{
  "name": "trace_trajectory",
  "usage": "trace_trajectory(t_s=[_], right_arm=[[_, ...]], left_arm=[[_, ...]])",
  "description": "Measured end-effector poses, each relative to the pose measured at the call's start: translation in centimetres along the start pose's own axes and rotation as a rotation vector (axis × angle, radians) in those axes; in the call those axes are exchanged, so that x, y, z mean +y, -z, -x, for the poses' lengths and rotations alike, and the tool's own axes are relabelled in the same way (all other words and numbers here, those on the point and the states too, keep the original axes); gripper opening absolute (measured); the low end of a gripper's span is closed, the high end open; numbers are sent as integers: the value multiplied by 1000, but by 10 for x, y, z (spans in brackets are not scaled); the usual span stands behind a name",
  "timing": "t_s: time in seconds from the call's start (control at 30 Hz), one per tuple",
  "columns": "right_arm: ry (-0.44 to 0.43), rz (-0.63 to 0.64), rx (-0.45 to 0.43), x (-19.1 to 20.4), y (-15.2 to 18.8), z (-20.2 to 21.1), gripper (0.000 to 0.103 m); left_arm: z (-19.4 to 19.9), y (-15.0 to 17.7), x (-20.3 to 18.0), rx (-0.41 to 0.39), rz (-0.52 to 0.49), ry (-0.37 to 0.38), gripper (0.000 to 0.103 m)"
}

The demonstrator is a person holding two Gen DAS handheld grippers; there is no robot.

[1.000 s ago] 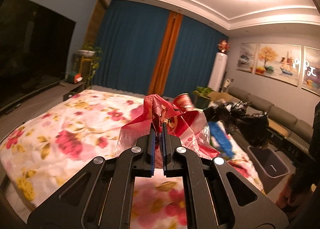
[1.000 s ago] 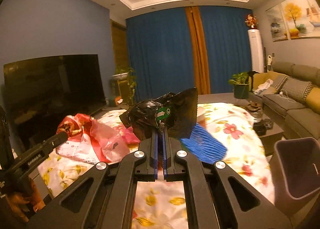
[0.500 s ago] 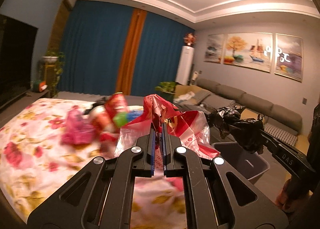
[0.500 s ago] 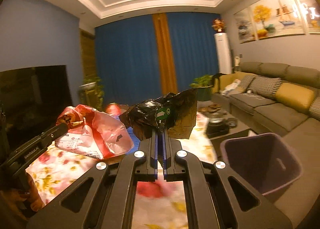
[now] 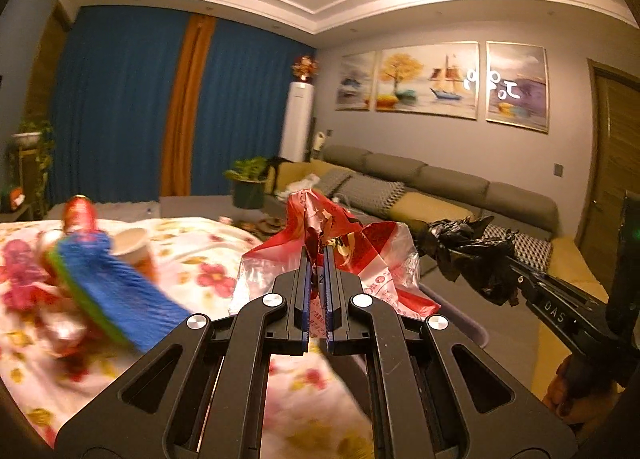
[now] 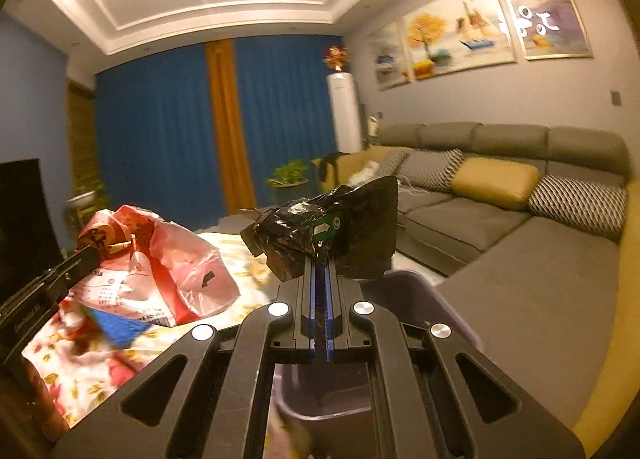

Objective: Collect trash
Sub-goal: 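Lift both bags and carry them over the grey trash bin, then open the left tool and right tool to drop both bags into the bin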

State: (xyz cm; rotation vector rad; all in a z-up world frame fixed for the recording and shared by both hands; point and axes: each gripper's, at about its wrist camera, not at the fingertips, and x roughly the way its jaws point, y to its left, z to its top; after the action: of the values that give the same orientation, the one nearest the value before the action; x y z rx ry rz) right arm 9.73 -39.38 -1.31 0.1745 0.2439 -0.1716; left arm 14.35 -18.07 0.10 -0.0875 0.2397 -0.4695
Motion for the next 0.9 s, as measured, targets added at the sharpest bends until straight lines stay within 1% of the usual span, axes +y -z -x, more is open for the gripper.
trace_trajectory(t_s=[0.13,0.33,0.6,0.73,0.9], right_arm=[[38,-21,1,-14,0,-7,5],[57,-48,6,-28,5,-16,5],[48,-61,22,-31,9,-25,5],[46,-59,37,-34,4,-34,5],[31,-60,58,-32,9,-40,5]], left_arm=[[-30,7,-16,24,-1,29,5],[-59,18,-34,53,-4,54,5],[-90,31,-48,93,-1,80,5],[-102,36,-52,114,-2,96,5],[-112,41,-54,133,3,105,5]])
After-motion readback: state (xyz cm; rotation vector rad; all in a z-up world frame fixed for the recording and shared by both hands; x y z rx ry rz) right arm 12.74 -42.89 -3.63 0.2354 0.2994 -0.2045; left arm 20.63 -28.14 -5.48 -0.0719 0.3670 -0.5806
